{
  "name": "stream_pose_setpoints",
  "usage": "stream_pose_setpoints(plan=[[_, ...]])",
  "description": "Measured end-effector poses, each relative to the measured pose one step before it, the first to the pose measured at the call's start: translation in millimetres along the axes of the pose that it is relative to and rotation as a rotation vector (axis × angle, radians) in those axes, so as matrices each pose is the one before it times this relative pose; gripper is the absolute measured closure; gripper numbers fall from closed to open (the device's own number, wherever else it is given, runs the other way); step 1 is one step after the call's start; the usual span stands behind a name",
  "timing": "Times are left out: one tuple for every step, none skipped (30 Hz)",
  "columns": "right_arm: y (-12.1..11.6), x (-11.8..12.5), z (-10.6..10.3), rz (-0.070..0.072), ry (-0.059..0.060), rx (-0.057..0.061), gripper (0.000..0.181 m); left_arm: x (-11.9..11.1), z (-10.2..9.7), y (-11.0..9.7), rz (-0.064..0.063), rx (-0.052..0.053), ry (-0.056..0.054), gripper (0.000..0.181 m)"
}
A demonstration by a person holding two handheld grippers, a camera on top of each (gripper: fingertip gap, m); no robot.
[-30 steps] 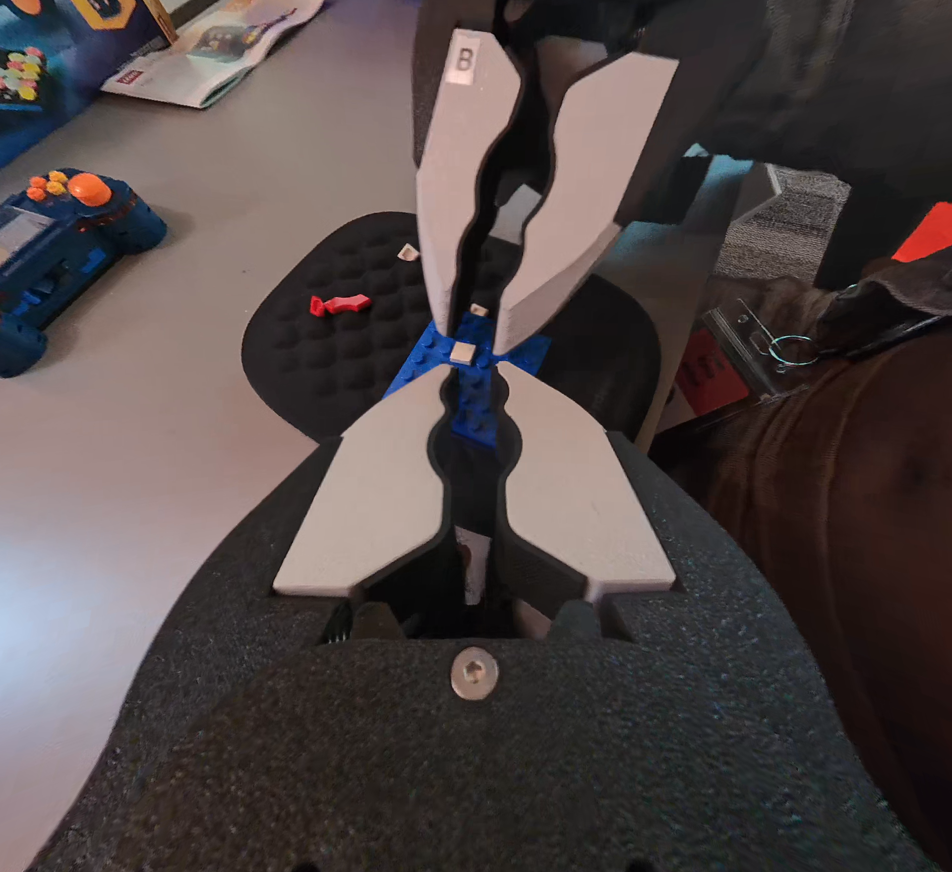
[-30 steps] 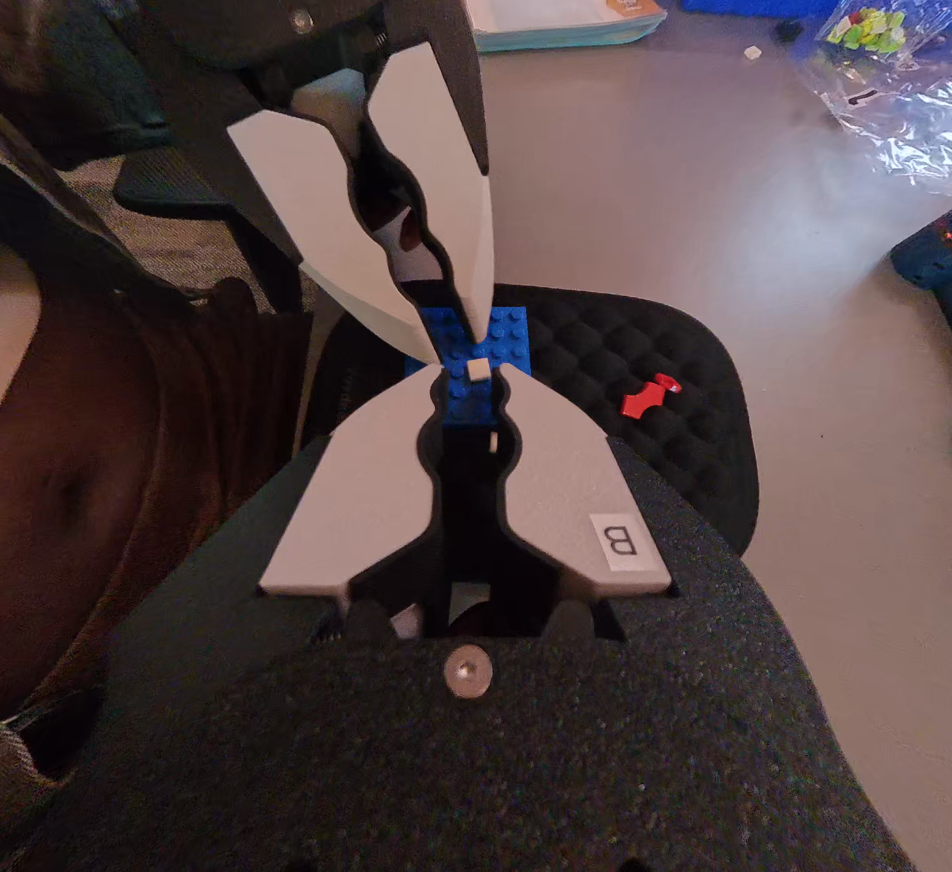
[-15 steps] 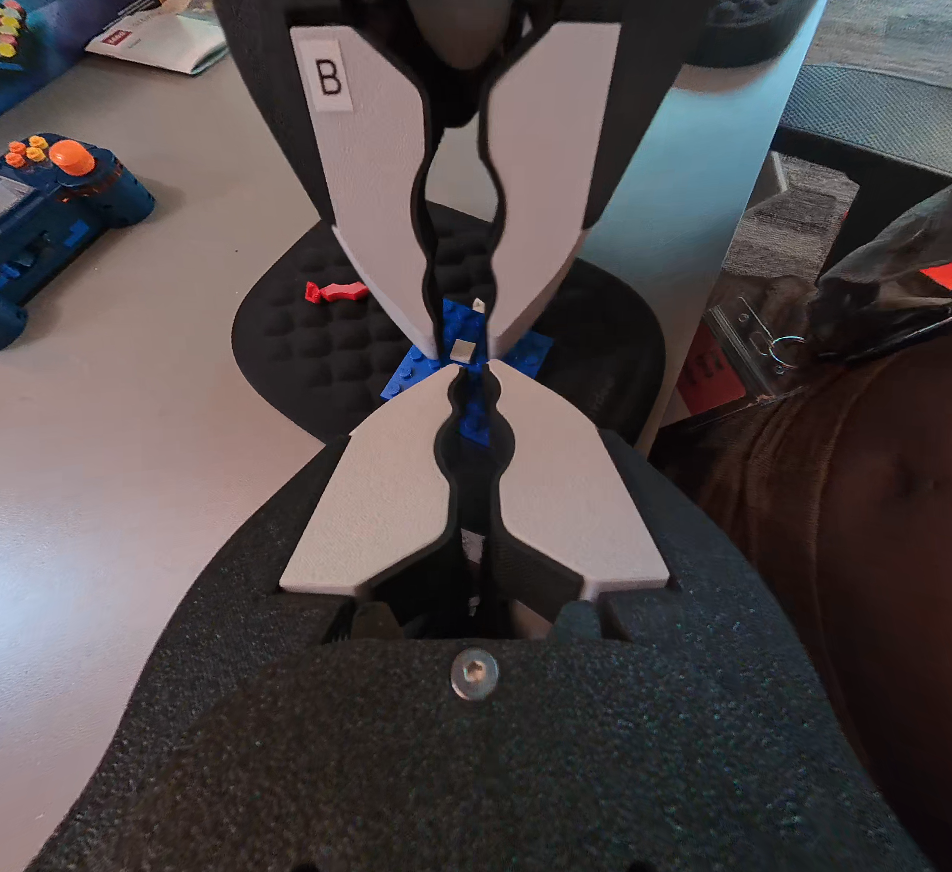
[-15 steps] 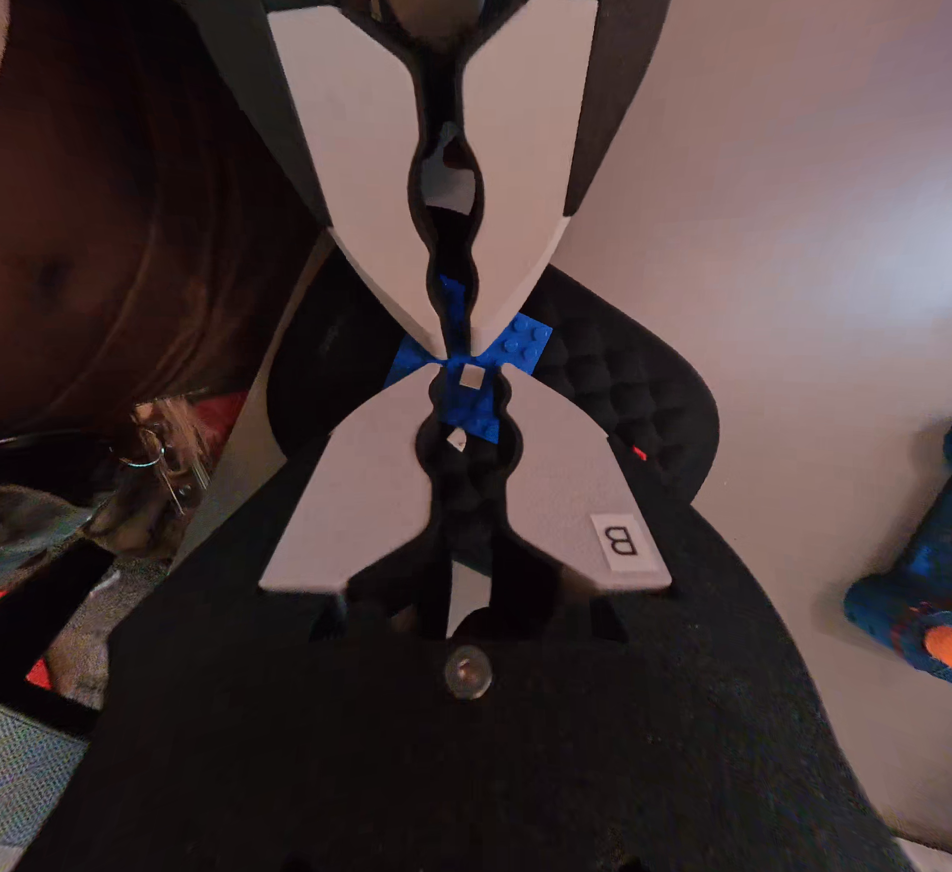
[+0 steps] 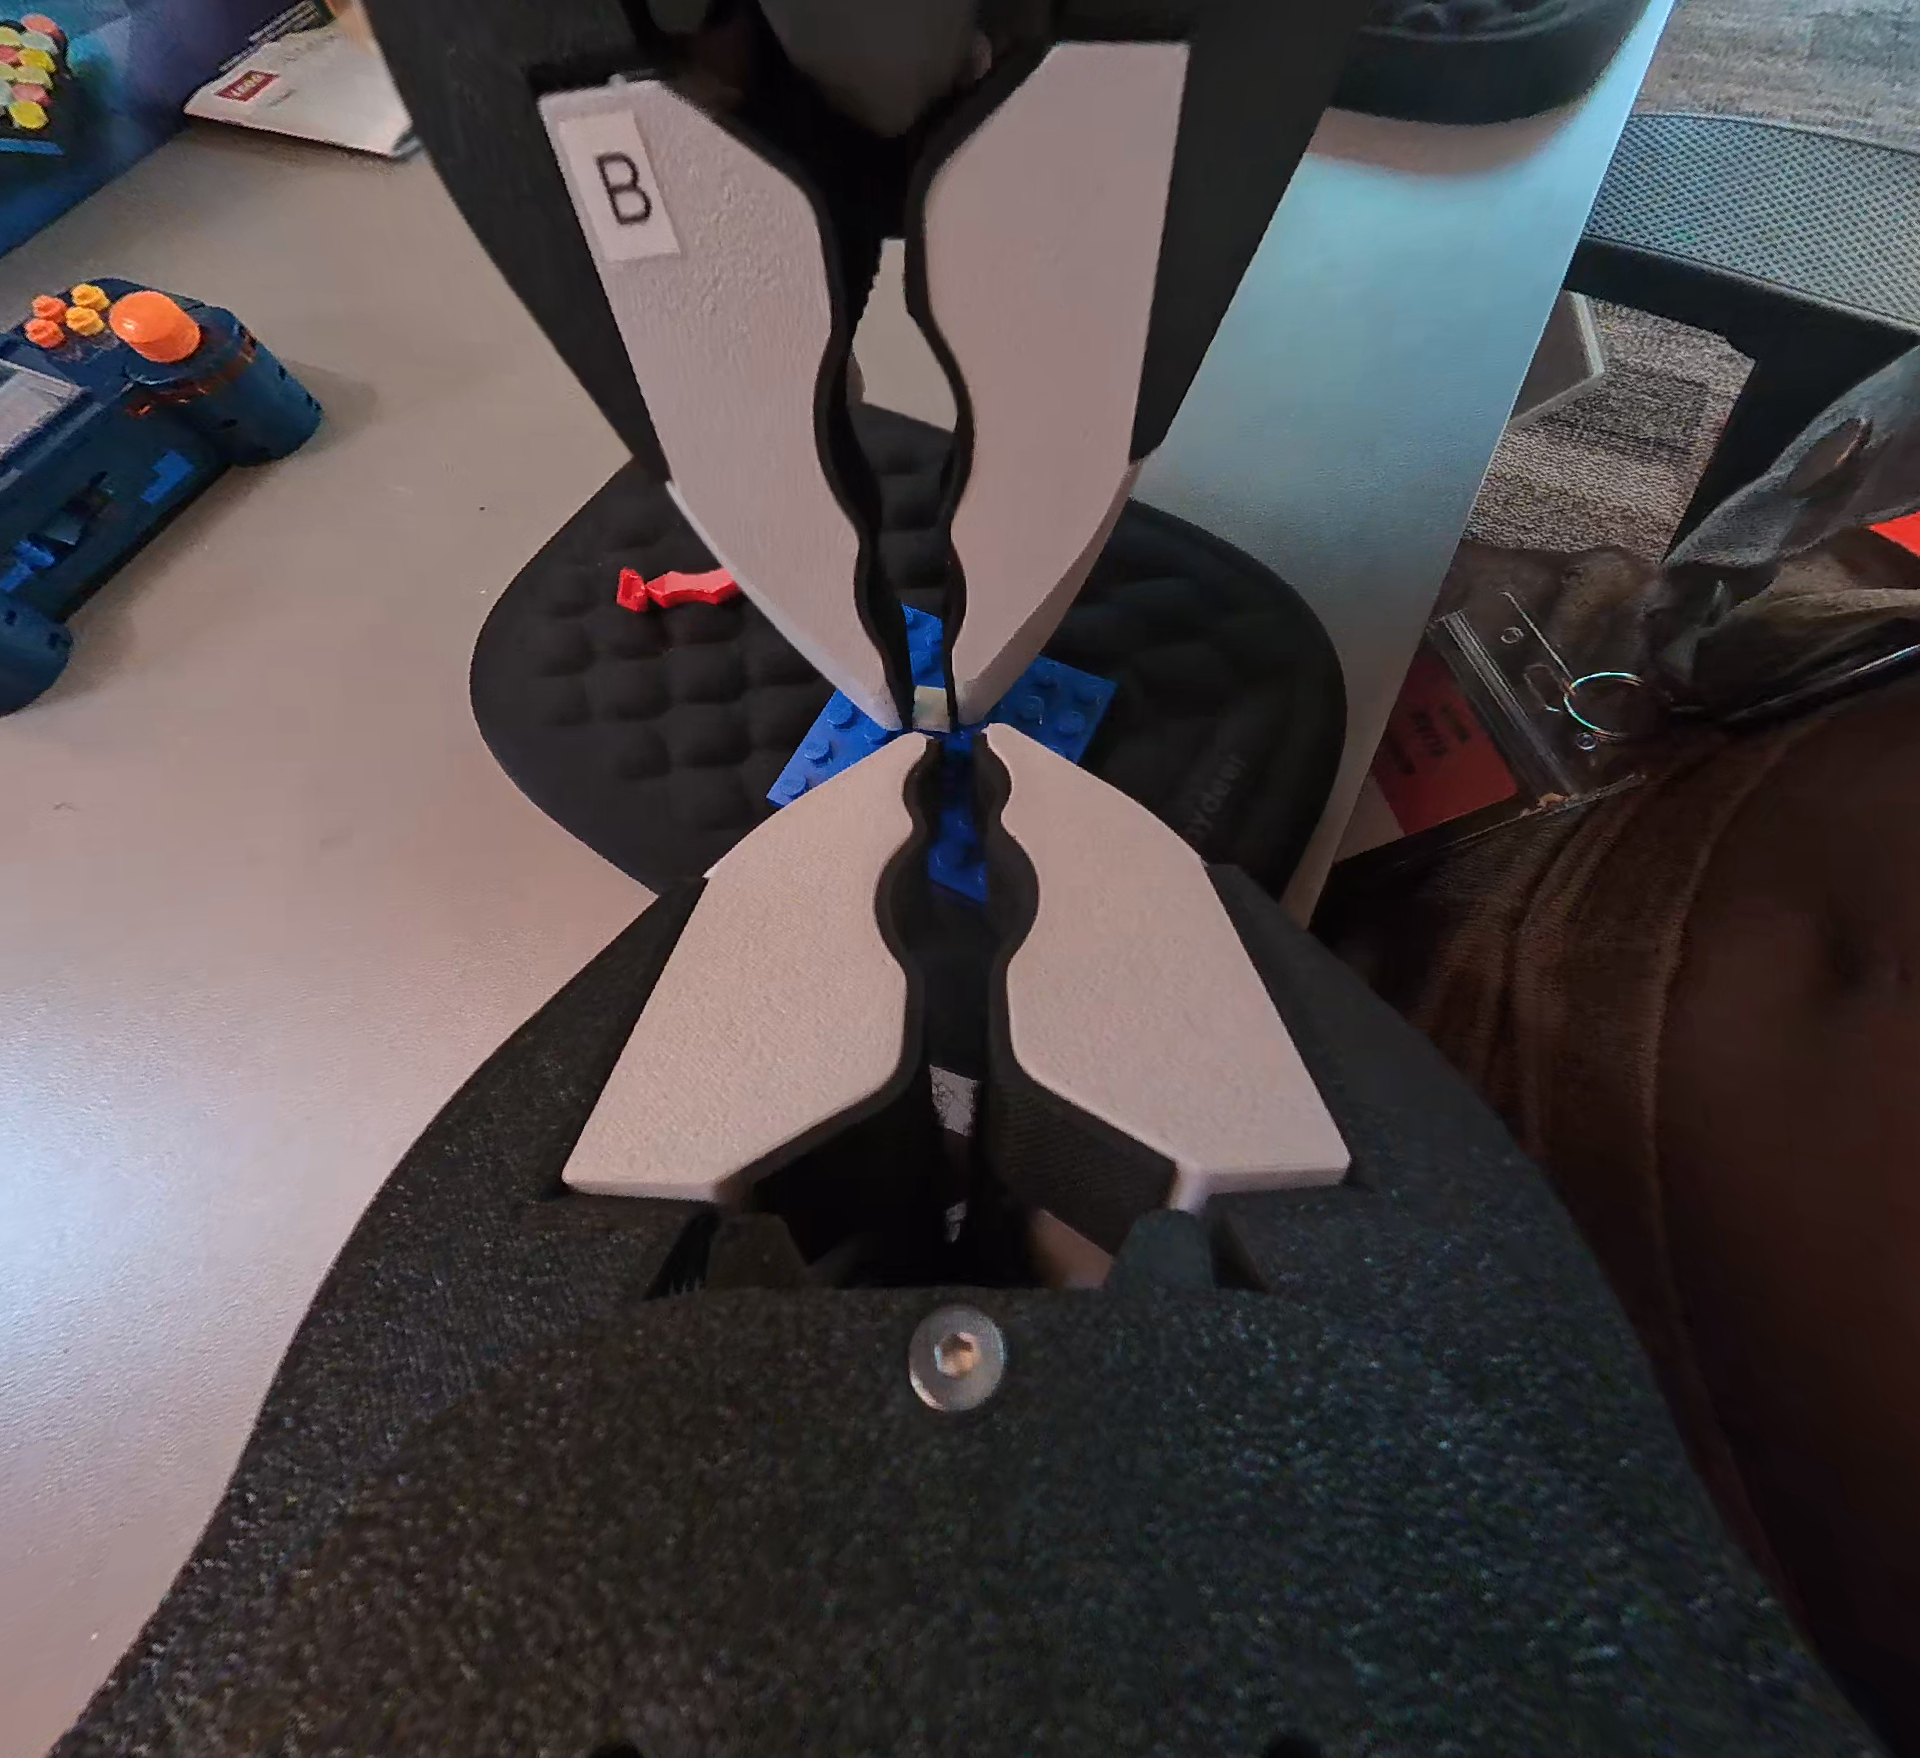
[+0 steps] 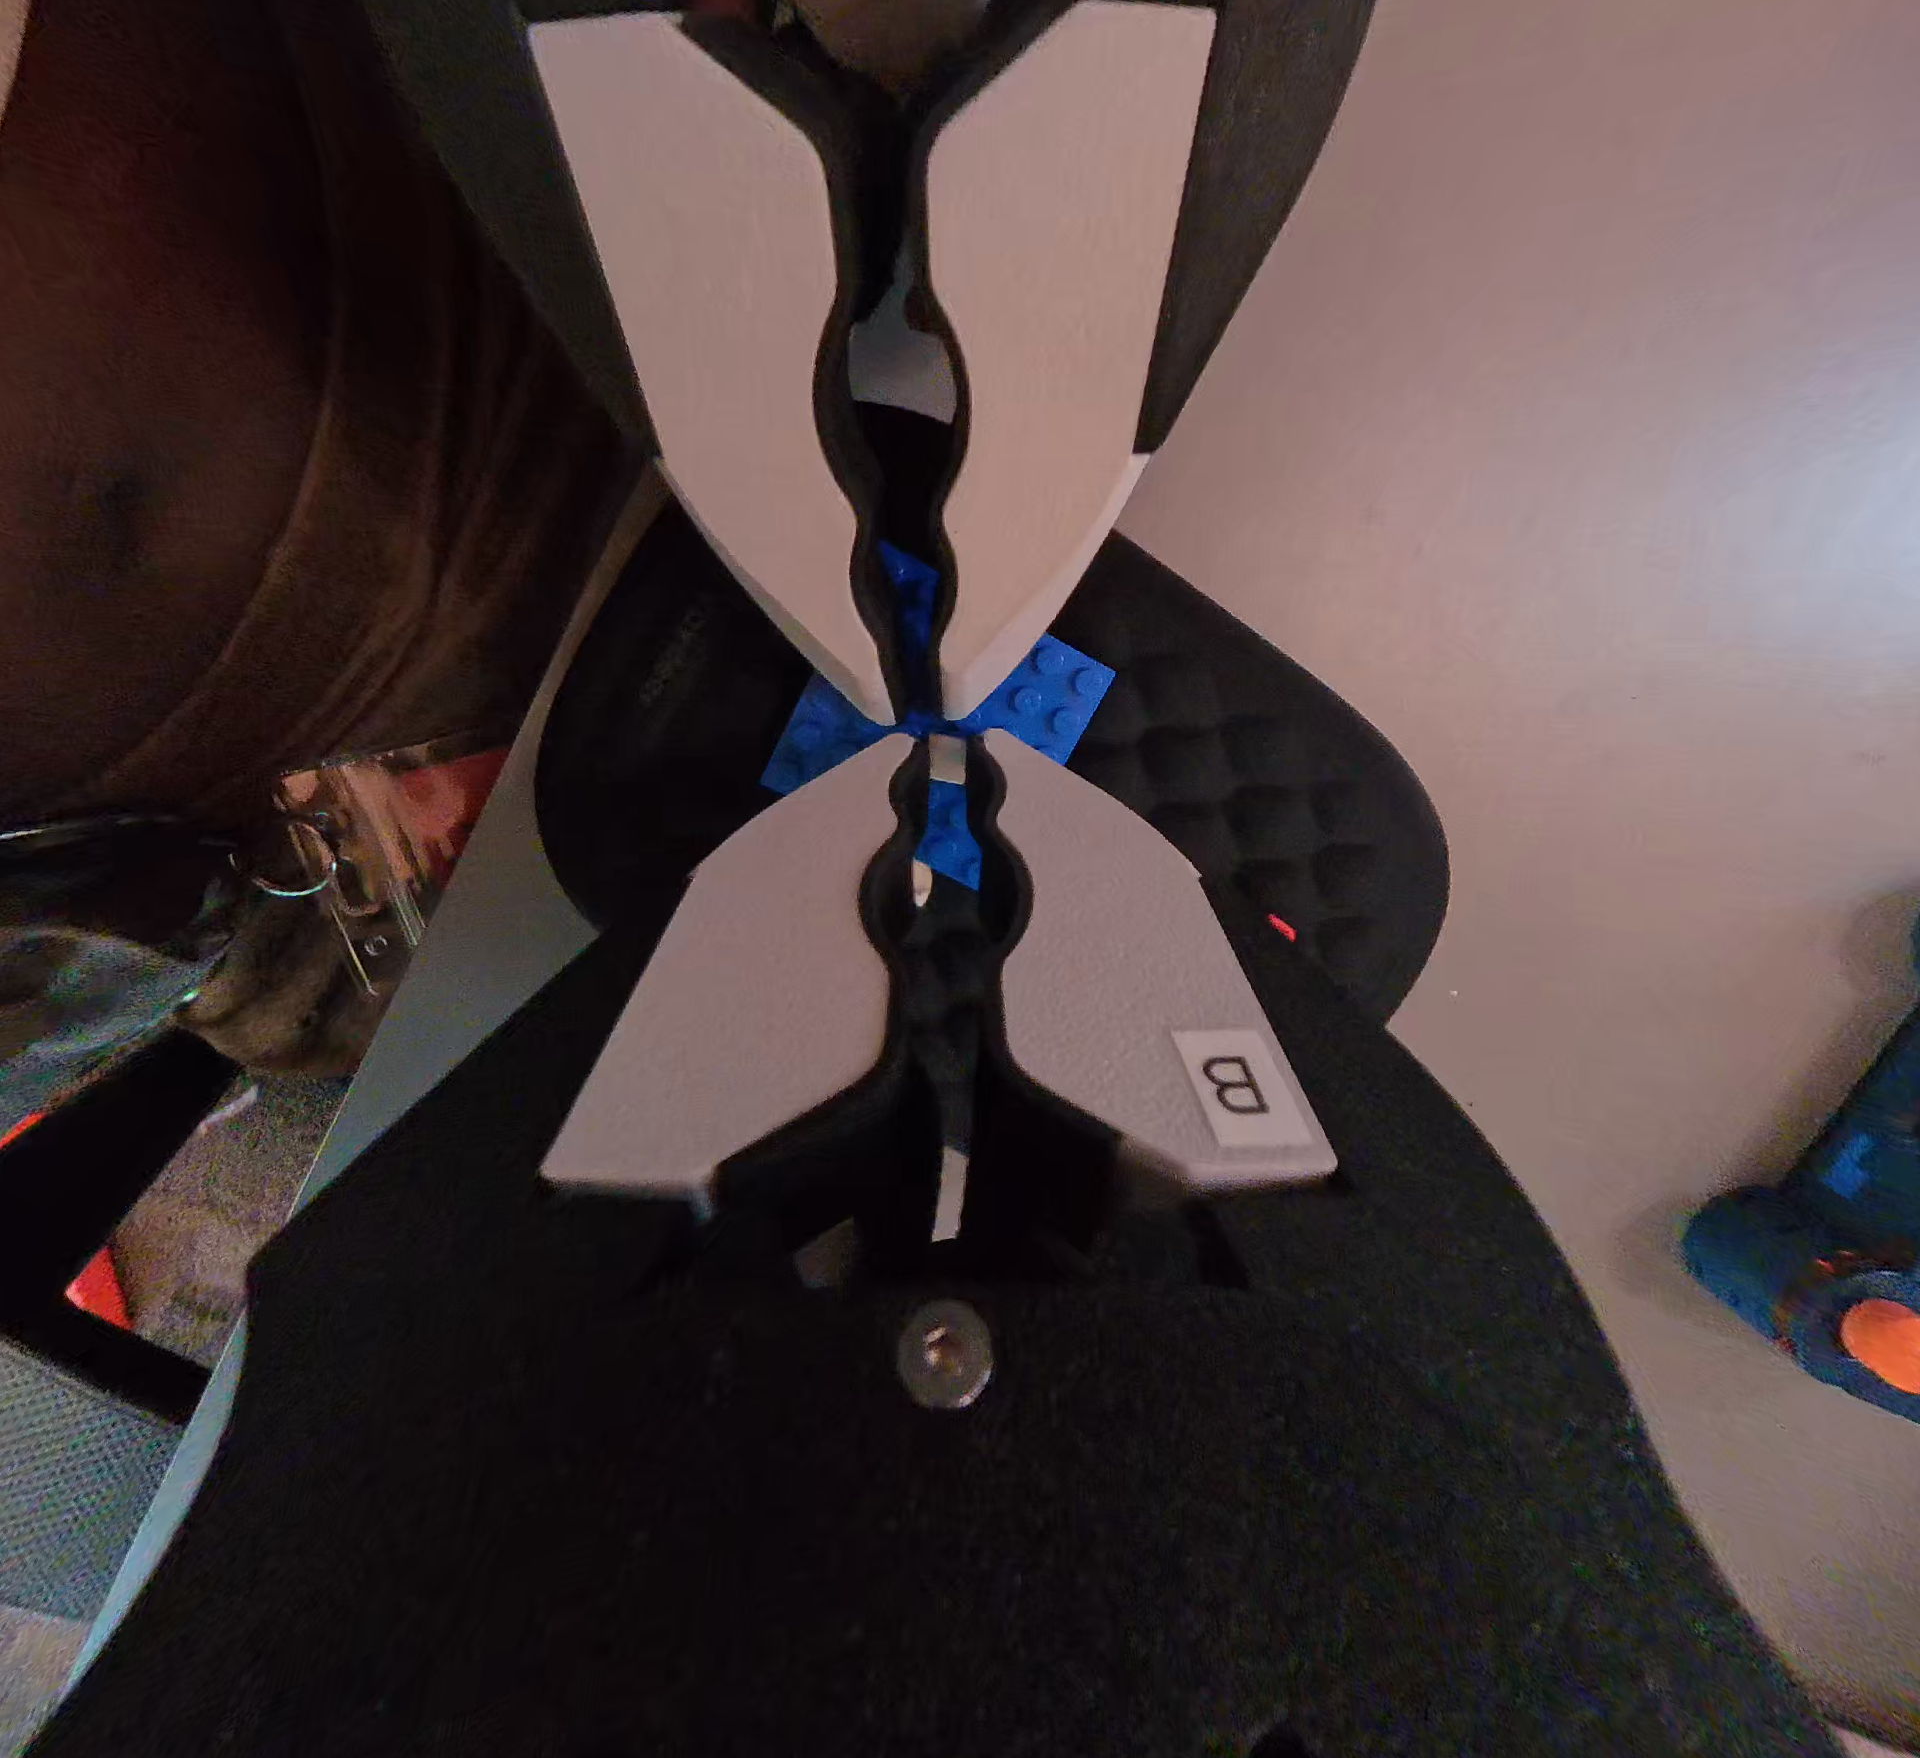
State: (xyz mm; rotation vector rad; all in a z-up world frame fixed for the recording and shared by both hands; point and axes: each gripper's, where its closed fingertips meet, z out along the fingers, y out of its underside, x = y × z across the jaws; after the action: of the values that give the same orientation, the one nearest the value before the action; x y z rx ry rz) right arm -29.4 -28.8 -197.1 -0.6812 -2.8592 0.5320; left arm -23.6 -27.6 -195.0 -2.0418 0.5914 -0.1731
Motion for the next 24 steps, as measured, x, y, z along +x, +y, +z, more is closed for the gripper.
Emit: stream_pose_setpoints(plan=[[0.45, 0.49, 0.05, 0.0143, 0.0047, 0.0302, 0.174, -0.02, 0.07, -0.02, -0.0019, 0.0003, 0.0015, 0.176], [-0.29, 0.28, -0.34, 0.0137, 0.0022, 0.0291, 0.174, -0.04, -0.15, -0.07, -0.0026, 0.0011, 0.0017, 0.176], [-0.25, 0.1, -0.29, 0.016, 0.0006, 0.0251, 0.174, -0.11, -0.05, 0.03, -0.0005, 0.0003, 0.0002, 0.176], [-0.44, -0.1, 0.35, 0.0139, 0.0, 0.0206, 0.174, 0.02, 0.01, -0.12, 0.0017, 0.0008, -0.0017, 0.176], [-0.14, 0.3, -0.24, 0.0078, 0.0041, 0.0153, 0.174, -0.1, -0.08, 0.01, 0.0011, 0.0001, -0.0022, 0.176], [-0.13, 0.27, 0.04, 0.0051, 0.006, 0.011, 0.175, -0.1, 0.0, 0.1, 0.0008, -0.0001, -0.0015, 0.176], [-0.17, 0.31, -0.19, 0.0018, 0.0074, 0.0074, 0.175, -0.08, 0.0, -0.03, -0.0007, 0.0005, -0.0003, 0.176], [0.11, 0.34, -0.05, -0.003, 0.0089, 0.0059, 0.175, -0.09, 0.11, -0.03, -0.0011, -0.0001, 0.0001, 0.175], [0.0, 0.01, -0.27, -0.0026, 0.0095, 0.0067, 0.175, -0.18, 0.06, 0.0, -0.0018, 0.0001, 0.0003, 0.176], [0.05, -0.04, -0.15, 0.0024, 0.007, 0.0073, 0.175, 0.03, -0.03, -0.09, -0.0014, 0.0003, 0.0013, 0.176], [-0.03, 0.01, -0.2, 0.0039, 0.0057, 0.0071, 0.175, -0.06, 0.08, -0.05, -0.0002, 0.0, -0.0002, 0.176], [-0.34, 0.06, 0.03, -0.0019, 0.0077, 0.0069, 0.175, -0.08, -0.06, -0.02, 0.0009, 0.0003, -0.0022, 0.176], [-0.18, 0.23, -0.17, -0.0101, 0.0116, 0.0044, 0.175, -0.08, 0.09, 0.15, 0.0033, -0.0005, -0.003, 0.176], [-0.1, -0.21, -0.22, 0.0036, 0.0069, 0.0044, 0.175, 0.11, -0.01, -0.1, 0.0017, 0.0006, -0.001, 0.175], [0.19, -0.03, -0.25, 0.0117, 0.0007, 0.0078, 0.175, -0.04, 0.05, -0.02, -0.0002, 0.0001, 0.0006, 0.175], [-0.33, 0.16, -0.55, 0.0026, 0.0007, 0.0128, 0.175, -0.07, 0.0, -0.09, -0.0026, 0.0005, 0.0015, 0.176], [-0.46, 0.25, -0.41, 0.0021, 0.0023, 0.0138, 0.175, -0.18, 0.07, 0.13, -0.0038, -0.001, 0.0013, 0.176], [-5.55, -0.6, -4.16, 0.0093, 0.0001, 0.0405, 0.181, -0.63, 0.32, 0.67, -0.0028, -0.004, -0.0032, 0.177], [-13.8, 6.22, -11.06, 0.0064, 0.0368, 0.0887, 0.181, 0.11, -0.1, 0.11, 0.0007, -0.0007, 0.0001, 0.177], [-10.34, 4.8, -12.72, 0.0092, 0.0142, 0.0417, 0.181, 0.12, -0.13, -0.15, 0.0023, 0.0007, -0.0008, 0.177], [-2.13, 3.96, -8.62, 0.0056, 0.0065, -0.0128, 0.181, 0.05, -0.09, -0.04, 0.0021, 0.0005, -0.0015, 0.177], [4.01, 1.24, -2.95, 0.0084, -0.005, -0.0402, 0.181, 0.0, -0.07, -0.02, 0.0017, 0.0003, -0.0011, 0.177], [5.48, -2.85, 2.44, -0.0053, -0.0227, -0.0352, 0.181, -0.02, -0.09, -0.17, -0.0034, 0.0009, 0.0029, 0.177], [5.55, -6.79, 6.6, 0.0052, -0.0447, -0.0372, 0.181, 0.01, -0.14, -0.01, -0.0081, 0.0005, 0.0064, 0.177]])
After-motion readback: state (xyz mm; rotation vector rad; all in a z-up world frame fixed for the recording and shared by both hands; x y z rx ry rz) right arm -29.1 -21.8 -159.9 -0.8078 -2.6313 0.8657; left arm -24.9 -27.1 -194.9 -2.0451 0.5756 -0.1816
